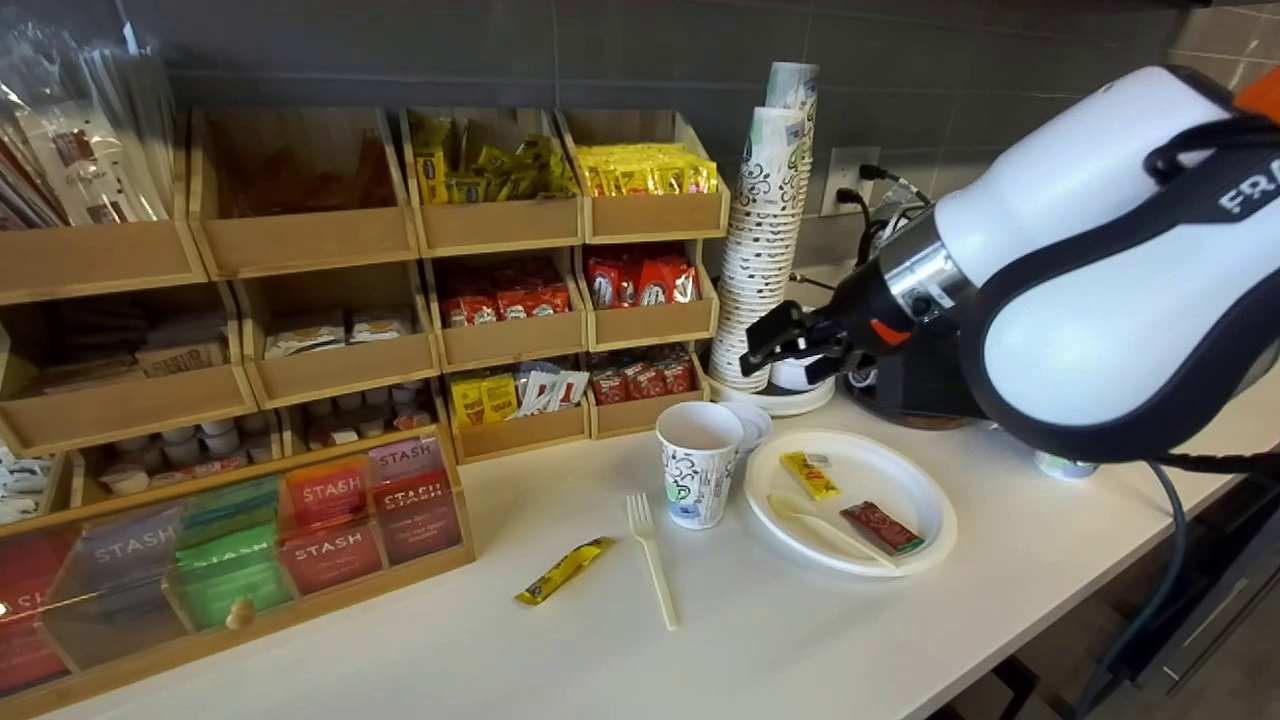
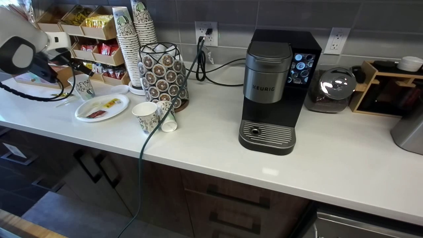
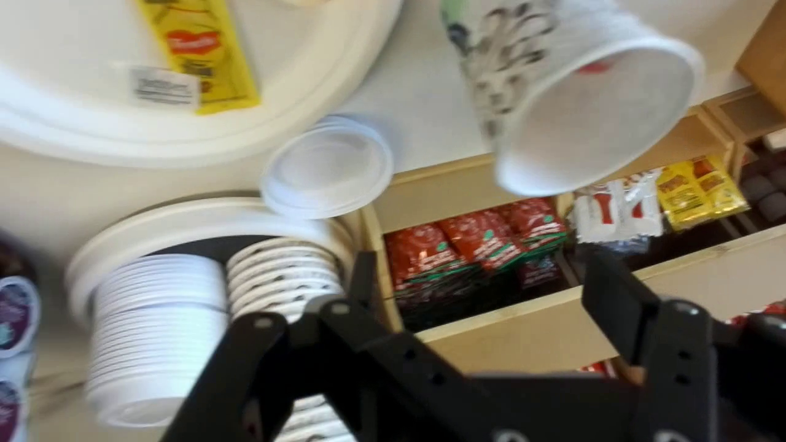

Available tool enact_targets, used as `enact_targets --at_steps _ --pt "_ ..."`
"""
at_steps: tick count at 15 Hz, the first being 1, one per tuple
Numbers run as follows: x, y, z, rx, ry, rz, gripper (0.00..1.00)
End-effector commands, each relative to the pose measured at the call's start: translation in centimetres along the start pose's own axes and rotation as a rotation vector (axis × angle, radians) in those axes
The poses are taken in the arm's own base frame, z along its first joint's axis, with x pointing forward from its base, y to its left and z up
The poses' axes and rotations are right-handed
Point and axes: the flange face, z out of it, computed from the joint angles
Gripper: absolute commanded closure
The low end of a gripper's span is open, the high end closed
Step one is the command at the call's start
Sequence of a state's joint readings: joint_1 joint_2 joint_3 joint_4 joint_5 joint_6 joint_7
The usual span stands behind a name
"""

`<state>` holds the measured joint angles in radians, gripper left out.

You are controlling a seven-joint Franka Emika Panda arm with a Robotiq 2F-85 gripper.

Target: Pick up the paper cup and place it the right way up on the kitchen counter

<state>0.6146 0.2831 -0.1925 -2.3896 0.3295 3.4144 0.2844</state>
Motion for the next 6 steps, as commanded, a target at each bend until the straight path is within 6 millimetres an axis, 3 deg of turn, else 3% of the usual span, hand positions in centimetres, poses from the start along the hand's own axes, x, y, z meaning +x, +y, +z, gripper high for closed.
enact_targets --at_steps 1,4,5,6 --pt "-0.9 2.5 -3.4 -0.047 -0.086 -0.004 0.00" --pt "0.2 -3.3 -8.9 0.120 -0.031 -0.011 0.00" --pt "0.5 -0.8 -4.9 0.031 -0.026 -0.018 0.00" --pt "0.7 -2.7 -6.5 0.078 -0.014 -0.019 0.00"
